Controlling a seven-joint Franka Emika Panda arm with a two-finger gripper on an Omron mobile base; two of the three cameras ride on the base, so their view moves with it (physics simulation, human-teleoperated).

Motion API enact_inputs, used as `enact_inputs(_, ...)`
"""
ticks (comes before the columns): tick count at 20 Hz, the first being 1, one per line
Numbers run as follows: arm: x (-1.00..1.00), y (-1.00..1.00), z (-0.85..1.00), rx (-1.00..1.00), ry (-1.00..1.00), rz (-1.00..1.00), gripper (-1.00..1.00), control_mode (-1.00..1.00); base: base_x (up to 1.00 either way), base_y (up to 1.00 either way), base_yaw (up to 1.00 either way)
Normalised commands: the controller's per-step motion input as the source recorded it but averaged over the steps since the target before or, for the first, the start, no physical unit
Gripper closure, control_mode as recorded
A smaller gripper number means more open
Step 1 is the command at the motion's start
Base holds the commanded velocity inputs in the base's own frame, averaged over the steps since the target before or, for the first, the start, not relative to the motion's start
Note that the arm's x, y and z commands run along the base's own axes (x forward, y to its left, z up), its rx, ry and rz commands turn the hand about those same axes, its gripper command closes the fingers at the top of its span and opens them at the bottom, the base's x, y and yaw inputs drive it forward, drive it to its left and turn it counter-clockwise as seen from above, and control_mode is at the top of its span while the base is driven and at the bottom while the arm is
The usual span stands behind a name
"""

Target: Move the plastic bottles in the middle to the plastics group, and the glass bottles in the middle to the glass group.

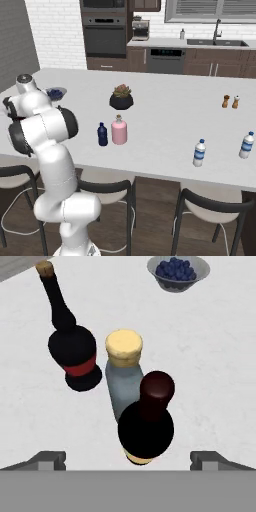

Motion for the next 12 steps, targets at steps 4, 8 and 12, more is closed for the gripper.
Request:
enact_inputs(4, -0.72, -0.32, 0.20, 0.00, 0.00, -0.05, -1.00, -1.00, 0.00, 0.00, 0.00)
enact_inputs(8, -0.76, -0.61, 0.02, 0.00, 0.00, -0.13, -1.00, -1.00, 0.00, 0.00, 0.00)
enact_inputs(12, -0.62, -0.85, 0.05, 0.00, 0.00, -0.19, -1.00, -1.00, 0.00, 0.00, 0.00)
